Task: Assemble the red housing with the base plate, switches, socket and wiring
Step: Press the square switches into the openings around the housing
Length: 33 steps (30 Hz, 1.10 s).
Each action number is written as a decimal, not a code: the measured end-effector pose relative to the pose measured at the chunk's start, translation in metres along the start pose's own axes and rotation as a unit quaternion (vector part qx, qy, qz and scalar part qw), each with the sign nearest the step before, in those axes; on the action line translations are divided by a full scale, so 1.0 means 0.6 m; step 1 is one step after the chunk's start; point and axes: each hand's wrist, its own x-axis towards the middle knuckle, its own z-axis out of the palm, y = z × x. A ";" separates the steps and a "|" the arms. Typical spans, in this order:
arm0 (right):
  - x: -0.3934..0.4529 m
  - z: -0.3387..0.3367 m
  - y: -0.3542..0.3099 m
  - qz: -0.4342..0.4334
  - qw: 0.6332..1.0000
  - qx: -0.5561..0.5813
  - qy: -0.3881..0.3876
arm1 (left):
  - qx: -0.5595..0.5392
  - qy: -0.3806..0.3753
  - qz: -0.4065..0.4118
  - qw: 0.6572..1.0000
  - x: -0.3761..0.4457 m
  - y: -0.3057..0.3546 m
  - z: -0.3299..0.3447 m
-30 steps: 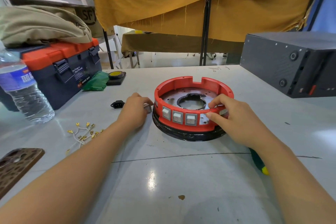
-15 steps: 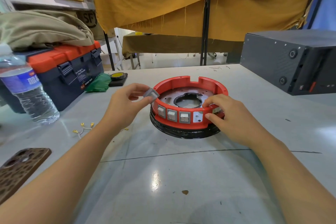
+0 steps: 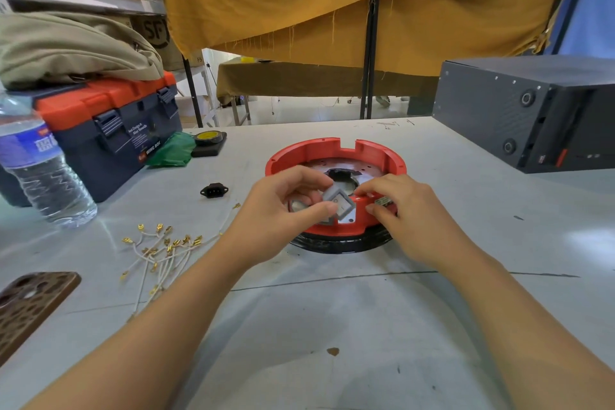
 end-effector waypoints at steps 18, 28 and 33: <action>-0.002 -0.002 -0.006 -0.012 0.999 0.030 -0.013 | 0.278 -0.002 0.174 0.945 -0.029 -0.008 0.024; -0.006 -0.007 -0.001 -0.031 0.997 0.023 -0.065 | 0.305 0.030 0.185 0.934 -0.033 -0.009 0.043; -0.004 -0.005 -0.001 -0.034 0.997 0.023 -0.063 | 0.313 0.045 0.181 0.931 -0.033 -0.009 0.045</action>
